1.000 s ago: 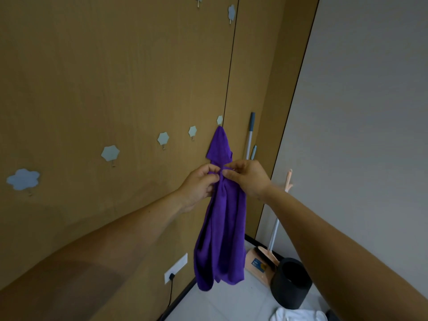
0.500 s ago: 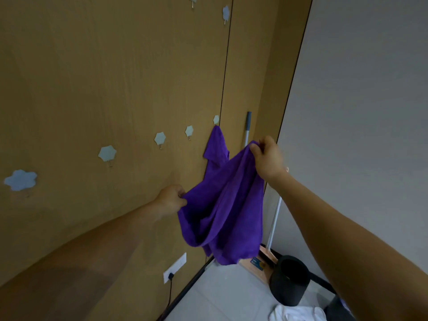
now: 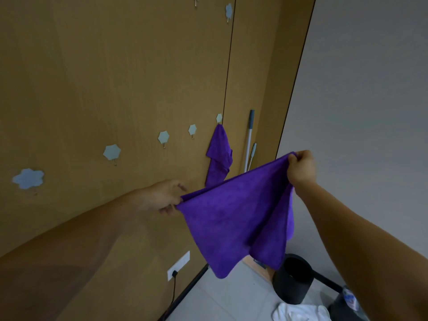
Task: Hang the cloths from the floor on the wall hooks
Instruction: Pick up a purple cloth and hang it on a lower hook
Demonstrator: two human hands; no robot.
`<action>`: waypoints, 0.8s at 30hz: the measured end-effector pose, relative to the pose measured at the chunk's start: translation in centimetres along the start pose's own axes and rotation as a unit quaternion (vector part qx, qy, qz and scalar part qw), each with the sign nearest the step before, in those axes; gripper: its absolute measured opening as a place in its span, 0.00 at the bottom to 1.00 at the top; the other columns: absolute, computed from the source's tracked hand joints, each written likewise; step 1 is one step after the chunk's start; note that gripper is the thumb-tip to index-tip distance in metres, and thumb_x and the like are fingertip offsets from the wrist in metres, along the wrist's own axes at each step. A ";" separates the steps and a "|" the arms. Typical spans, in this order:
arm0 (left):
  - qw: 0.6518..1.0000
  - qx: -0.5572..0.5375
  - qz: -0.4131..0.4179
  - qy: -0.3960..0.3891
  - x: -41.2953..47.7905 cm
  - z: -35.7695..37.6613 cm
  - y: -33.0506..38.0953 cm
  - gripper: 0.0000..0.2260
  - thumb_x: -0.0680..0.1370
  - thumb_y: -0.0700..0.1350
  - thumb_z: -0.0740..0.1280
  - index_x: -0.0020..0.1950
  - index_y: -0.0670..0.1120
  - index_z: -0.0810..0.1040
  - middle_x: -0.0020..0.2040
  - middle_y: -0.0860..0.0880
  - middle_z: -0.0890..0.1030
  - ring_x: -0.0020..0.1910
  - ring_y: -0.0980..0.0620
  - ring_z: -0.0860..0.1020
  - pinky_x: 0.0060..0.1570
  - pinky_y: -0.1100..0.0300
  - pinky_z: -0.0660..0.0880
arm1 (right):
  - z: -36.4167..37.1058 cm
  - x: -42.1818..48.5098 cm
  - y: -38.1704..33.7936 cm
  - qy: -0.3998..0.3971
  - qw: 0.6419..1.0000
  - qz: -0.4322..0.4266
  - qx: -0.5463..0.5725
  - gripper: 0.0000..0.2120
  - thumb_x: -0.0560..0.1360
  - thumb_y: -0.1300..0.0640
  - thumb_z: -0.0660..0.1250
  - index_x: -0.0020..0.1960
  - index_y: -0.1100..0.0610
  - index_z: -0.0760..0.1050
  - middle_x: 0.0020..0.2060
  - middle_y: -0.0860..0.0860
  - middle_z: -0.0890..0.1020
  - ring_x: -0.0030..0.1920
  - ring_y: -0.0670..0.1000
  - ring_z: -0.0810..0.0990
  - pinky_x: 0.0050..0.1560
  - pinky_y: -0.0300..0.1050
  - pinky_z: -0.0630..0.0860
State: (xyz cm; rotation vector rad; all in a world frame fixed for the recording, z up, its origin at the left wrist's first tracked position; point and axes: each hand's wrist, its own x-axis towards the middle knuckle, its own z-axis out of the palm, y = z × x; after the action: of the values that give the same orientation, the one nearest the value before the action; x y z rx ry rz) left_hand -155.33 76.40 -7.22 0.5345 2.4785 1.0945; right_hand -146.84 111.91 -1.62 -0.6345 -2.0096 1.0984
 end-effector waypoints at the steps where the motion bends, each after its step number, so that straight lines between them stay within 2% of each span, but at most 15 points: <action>1: 0.999 0.024 0.038 0.003 -0.2 -0.3 0.5 0.15 0.78 0.38 0.65 0.61 0.53 0.71 0.35 0.48 0.82 0.29 0.52 0.80 0.29 0.59 0.75 | -0.2 0.2 0.5 0.003 1.000 0.013 -0.005 0.10 0.81 0.55 0.59 0.57 0.60 0.72 0.53 0.60 0.79 0.55 0.62 0.77 0.59 0.60 0.74; 3: 0.993 0.077 0.090 -0.007 -0.5 -0.6 1.8 0.18 0.78 0.38 0.64 0.64 0.55 0.69 0.39 0.46 0.81 0.33 0.51 0.80 0.40 0.54 0.78 | -0.7 0.6 1.5 0.007 0.999 0.031 -0.011 0.11 0.80 0.54 0.59 0.57 0.60 0.72 0.53 0.60 0.80 0.56 0.62 0.77 0.59 0.60 0.74; 5: 0.987 0.106 0.116 -0.030 -0.8 -0.7 3.1 0.22 0.77 0.34 0.63 0.65 0.56 0.67 0.47 0.46 0.80 0.37 0.50 0.81 0.43 0.55 0.79 | -1.0 0.9 2.1 0.018 0.999 0.043 -0.003 0.12 0.80 0.54 0.59 0.58 0.60 0.73 0.54 0.61 0.80 0.57 0.62 0.77 0.60 0.59 0.73; 7: 0.981 0.135 0.135 -0.040 -0.8 -0.7 4.3 0.26 0.75 0.32 0.63 0.65 0.57 0.67 0.57 0.51 0.76 0.42 0.51 0.82 0.44 0.57 0.80 | -1.3 1.1 2.6 0.030 0.998 0.051 0.001 0.12 0.80 0.54 0.59 0.58 0.61 0.73 0.55 0.61 0.79 0.58 0.62 0.76 0.61 0.58 0.73; 10: 0.964 0.193 0.181 -0.008 -0.7 -0.6 5.5 0.24 0.72 0.31 0.63 0.61 0.55 0.71 0.62 0.52 0.71 0.53 0.56 0.77 0.50 0.56 0.78 | -1.9 1.3 3.2 0.049 0.997 0.064 0.003 0.12 0.80 0.53 0.60 0.58 0.60 0.73 0.55 0.60 0.79 0.58 0.62 0.76 0.60 0.56 0.72; 11: 0.961 0.192 0.200 -0.001 -0.7 -0.5 5.8 0.22 0.72 0.30 0.62 0.58 0.54 0.73 0.62 0.51 0.72 0.52 0.60 0.76 0.48 0.59 0.77 | -2.2 1.5 3.4 0.055 0.996 0.068 0.002 0.12 0.80 0.53 0.60 0.58 0.59 0.73 0.55 0.60 0.79 0.57 0.62 0.77 0.59 0.55 0.72; 13: 0.956 0.189 0.224 0.007 -0.6 -0.2 6.4 0.20 0.71 0.29 0.61 0.49 0.54 0.75 0.58 0.52 0.74 0.42 0.65 0.75 0.39 0.68 0.71 | -2.8 1.8 3.8 0.059 0.996 0.069 -0.006 0.12 0.80 0.53 0.60 0.57 0.59 0.74 0.53 0.60 0.80 0.56 0.62 0.77 0.58 0.54 0.72; 15: 0.961 0.177 0.214 0.001 -0.3 0.2 6.8 0.18 0.72 0.29 0.60 0.44 0.52 0.76 0.50 0.52 0.77 0.36 0.62 0.76 0.35 0.68 0.71 | -3.4 2.1 4.2 0.058 0.996 0.071 -0.011 0.12 0.80 0.53 0.60 0.56 0.59 0.74 0.52 0.60 0.80 0.55 0.61 0.78 0.58 0.53 0.72; 18: 0.970 0.162 0.173 -0.049 0.1 0.5 6.9 0.13 0.75 0.33 0.61 0.38 0.48 0.78 0.37 0.53 0.80 0.33 0.53 0.81 0.36 0.64 0.75 | -3.9 2.3 4.7 0.055 0.996 0.074 -0.002 0.12 0.80 0.53 0.60 0.56 0.60 0.74 0.52 0.60 0.80 0.55 0.61 0.78 0.58 0.53 0.73; 22: 0.978 0.147 0.145 -0.042 0.5 0.7 6.6 0.11 0.77 0.43 0.62 0.37 0.48 0.79 0.36 0.53 0.80 0.33 0.56 0.81 0.34 0.68 0.73 | -4.4 2.4 5.1 0.056 0.996 0.076 -0.001 0.11 0.80 0.54 0.60 0.55 0.60 0.75 0.51 0.59 0.81 0.54 0.61 0.78 0.57 0.54 0.74; 24: 0.982 0.135 0.132 -0.027 0.7 0.5 6.2 0.12 0.74 0.51 0.62 0.40 0.45 0.79 0.38 0.52 0.81 0.33 0.58 0.80 0.32 0.70 0.71 | -4.7 2.5 5.4 0.061 0.995 0.083 -0.002 0.11 0.80 0.54 0.60 0.56 0.59 0.75 0.52 0.60 0.81 0.55 0.61 0.78 0.58 0.53 0.73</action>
State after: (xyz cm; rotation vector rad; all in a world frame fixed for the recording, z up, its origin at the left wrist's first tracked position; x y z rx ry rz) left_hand -154.50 80.92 -2.97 0.9835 2.5749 0.8218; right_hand -144.22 118.79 -3.67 -0.8625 -1.8814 1.1240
